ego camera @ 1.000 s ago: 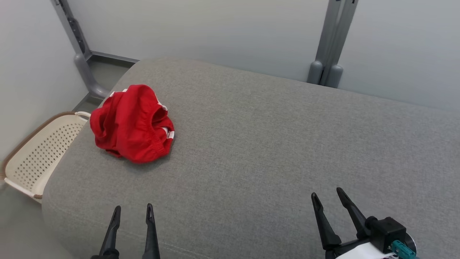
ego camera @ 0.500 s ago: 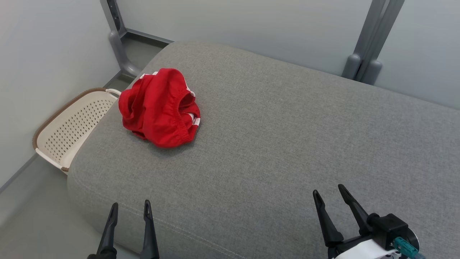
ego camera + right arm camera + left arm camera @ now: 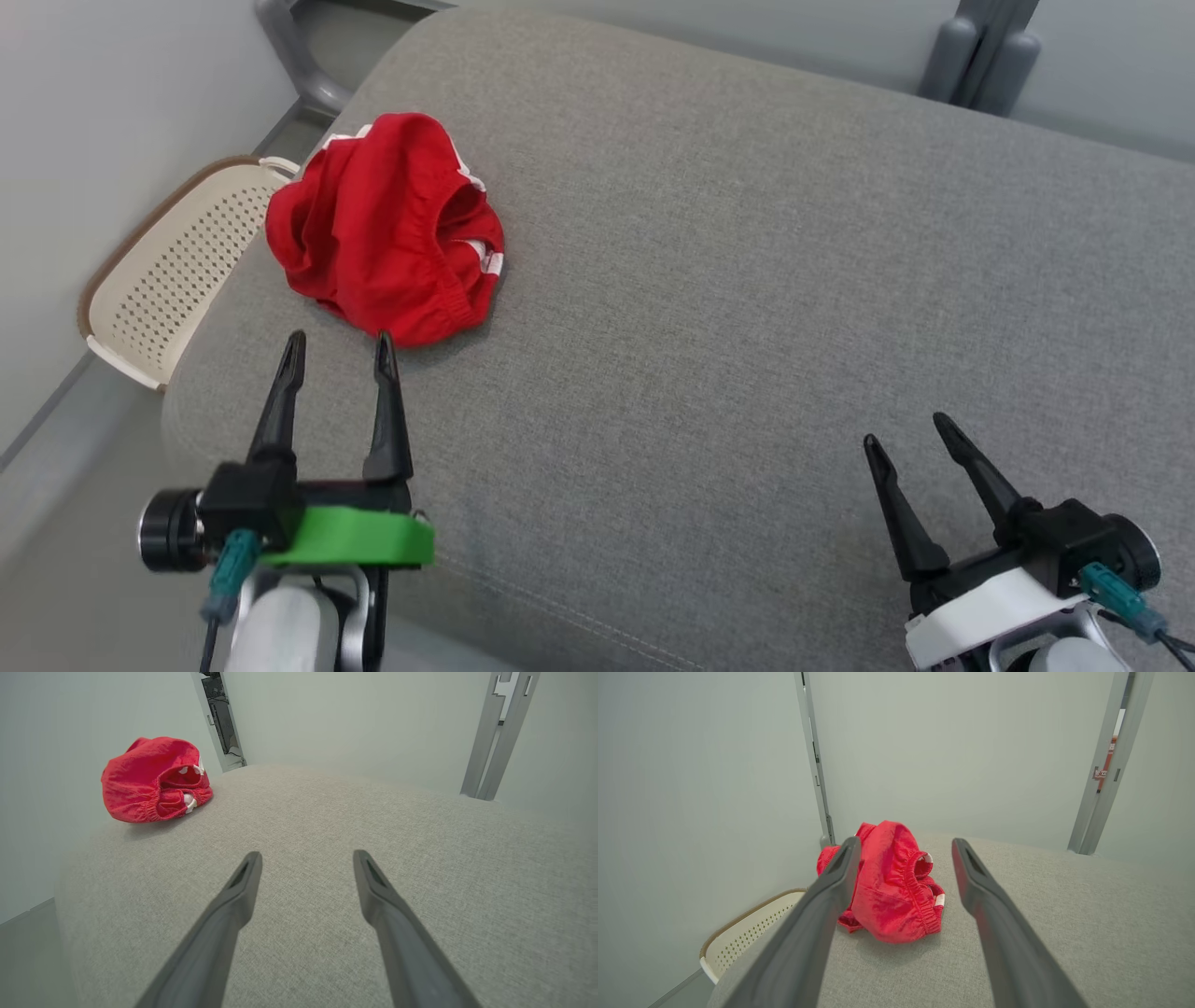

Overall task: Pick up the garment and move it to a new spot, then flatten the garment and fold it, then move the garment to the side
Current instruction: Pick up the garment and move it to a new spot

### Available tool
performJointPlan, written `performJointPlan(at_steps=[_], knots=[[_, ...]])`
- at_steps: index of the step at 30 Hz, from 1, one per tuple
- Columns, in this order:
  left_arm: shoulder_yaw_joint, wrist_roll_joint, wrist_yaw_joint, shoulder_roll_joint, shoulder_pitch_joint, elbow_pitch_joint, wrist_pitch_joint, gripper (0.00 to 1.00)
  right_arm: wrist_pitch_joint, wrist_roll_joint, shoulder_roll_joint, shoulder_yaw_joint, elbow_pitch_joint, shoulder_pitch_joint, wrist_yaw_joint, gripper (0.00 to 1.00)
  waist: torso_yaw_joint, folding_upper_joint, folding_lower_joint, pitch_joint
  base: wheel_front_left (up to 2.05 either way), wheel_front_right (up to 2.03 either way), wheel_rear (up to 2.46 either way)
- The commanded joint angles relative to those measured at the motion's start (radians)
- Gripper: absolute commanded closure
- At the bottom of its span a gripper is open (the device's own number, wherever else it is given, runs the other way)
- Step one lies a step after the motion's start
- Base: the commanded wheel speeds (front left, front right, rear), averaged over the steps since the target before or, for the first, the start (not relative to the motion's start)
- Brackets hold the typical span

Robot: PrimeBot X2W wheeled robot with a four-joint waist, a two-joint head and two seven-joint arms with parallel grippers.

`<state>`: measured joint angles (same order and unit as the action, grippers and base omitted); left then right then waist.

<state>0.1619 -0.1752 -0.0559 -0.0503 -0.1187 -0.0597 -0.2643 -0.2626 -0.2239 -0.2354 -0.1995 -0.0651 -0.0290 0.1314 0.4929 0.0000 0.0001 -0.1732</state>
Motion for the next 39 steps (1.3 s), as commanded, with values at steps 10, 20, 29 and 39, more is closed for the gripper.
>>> performJointPlan(at_steps=[10,20,29,39], knots=[[-0.044,-0.049,0.074,-0.047,-0.495,-0.398,0.169,0.00,-0.003,0.013,-0.099,0.032,0.051,0.096,-0.002,0.00,-0.099,0.0000,-0.0001,-0.228,0.00,0.00,0.00],[-0.105,-0.149,0.088,-0.078,-0.760,-0.746,0.437,0.00,-0.003,0.018,-0.141,0.040,0.091,0.182,-0.002,0.00,-0.155,0.0000,-0.0001,-0.371,0.00,0.00,0.00],[-0.125,-0.196,0.112,-0.075,-0.774,-0.966,0.450,0.00,-0.003,0.021,-0.122,0.045,0.091,0.219,-0.002,0.00,-0.196,0.0000,-0.0001,-0.413,0.00,0.00,0.00],[-0.144,-0.204,0.139,-0.146,-0.761,-0.975,0.183,1.00,-0.002,0.014,-0.045,0.025,0.071,0.247,-0.002,0.00,-0.278,0.0000,-0.0001,-0.316,0.00,0.00,0.00]])
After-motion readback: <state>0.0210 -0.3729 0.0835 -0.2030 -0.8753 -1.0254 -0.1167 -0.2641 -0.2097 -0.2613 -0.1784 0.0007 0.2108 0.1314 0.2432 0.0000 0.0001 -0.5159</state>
